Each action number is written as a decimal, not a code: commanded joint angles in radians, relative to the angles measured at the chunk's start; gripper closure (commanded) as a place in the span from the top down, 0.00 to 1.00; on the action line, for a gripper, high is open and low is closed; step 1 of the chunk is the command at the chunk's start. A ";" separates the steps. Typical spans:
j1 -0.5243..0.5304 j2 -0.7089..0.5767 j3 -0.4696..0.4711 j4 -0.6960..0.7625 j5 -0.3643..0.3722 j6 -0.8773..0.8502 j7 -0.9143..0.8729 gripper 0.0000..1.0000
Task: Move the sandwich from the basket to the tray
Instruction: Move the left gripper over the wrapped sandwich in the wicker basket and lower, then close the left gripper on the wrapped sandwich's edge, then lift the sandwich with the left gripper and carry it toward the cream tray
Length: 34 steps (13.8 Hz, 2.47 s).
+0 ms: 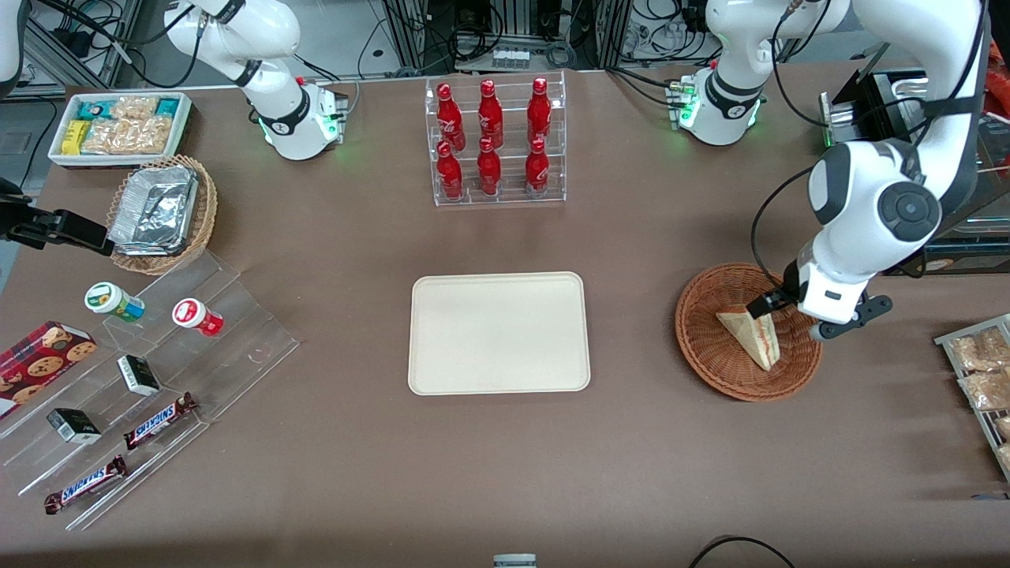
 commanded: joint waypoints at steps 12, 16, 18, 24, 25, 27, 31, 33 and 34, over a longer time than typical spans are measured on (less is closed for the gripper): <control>0.005 0.095 0.002 -0.085 0.017 0.170 -0.140 0.74; 0.005 0.100 0.002 -0.087 0.017 0.168 -0.194 0.00; 0.003 0.100 0.002 -0.081 0.017 0.164 -0.189 0.00; -0.011 0.049 -0.001 0.000 0.023 -0.003 -0.176 0.00; -0.014 0.032 -0.005 0.003 0.045 -0.031 -0.156 0.00; -0.047 0.011 -0.021 0.031 0.069 -0.106 -0.084 0.00; -0.188 0.006 -0.024 0.111 0.069 -0.203 -0.051 0.00; -0.259 0.012 -0.025 0.141 0.067 -0.213 -0.054 0.00; -0.291 0.018 -0.025 0.157 0.063 -0.214 -0.054 0.00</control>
